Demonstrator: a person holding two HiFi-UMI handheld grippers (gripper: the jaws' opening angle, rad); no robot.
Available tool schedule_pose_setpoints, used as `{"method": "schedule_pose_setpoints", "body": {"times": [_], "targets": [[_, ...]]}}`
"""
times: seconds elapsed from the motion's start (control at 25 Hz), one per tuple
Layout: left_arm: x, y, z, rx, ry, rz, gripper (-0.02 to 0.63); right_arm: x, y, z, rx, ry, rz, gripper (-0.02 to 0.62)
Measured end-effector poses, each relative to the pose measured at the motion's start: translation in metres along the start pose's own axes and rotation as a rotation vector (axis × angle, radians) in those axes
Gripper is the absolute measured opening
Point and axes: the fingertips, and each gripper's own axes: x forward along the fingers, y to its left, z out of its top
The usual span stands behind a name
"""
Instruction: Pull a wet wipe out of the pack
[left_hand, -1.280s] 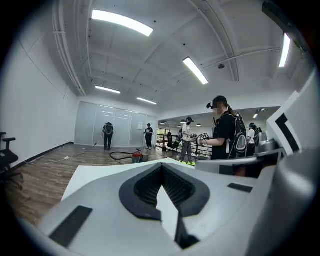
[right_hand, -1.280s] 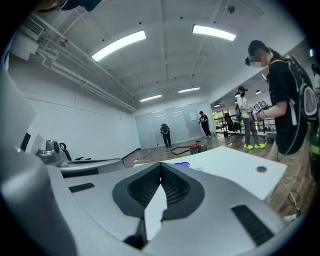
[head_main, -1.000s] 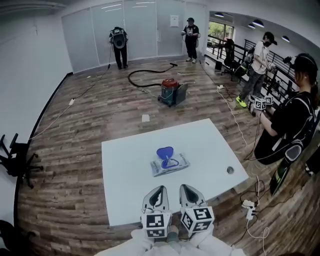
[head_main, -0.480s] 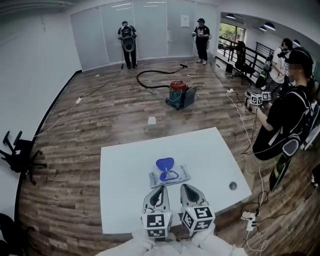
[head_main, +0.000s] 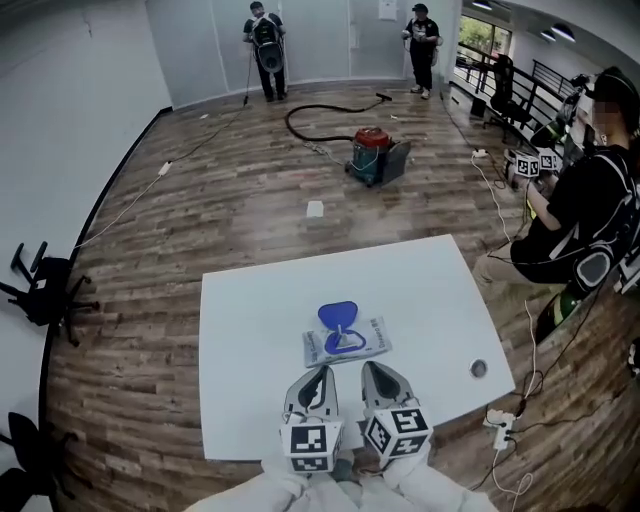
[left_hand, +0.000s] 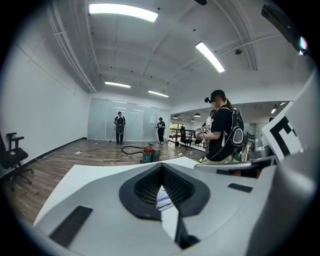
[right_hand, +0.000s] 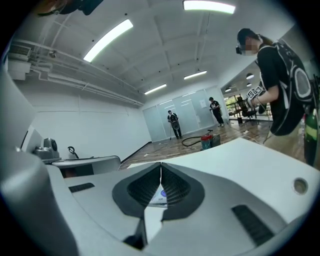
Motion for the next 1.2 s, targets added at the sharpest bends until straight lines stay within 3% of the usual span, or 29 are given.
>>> {"method": "schedule_pose_setpoints", "body": {"times": [0.48, 0.6, 1.2], "targets": [[0.008, 0.015, -0.011, -0.023, 0.029, 0.006, 0.000, 0.051, -0.016, -0.046, -0.023, 0.117, 0.018, 0.012], [0.011, 0.020, -0.022, -0.017, 0.048, 0.015, 0.000, 0.063, -0.020, -0.057, -0.010, 0.143, 0.016, 0.049], [0.035, 0.041, -0.044, -0.053, 0.087, 0.057, 0.000, 0.109, -0.043, -0.086, -0.004, 0.253, -0.027, 0.103]]}}
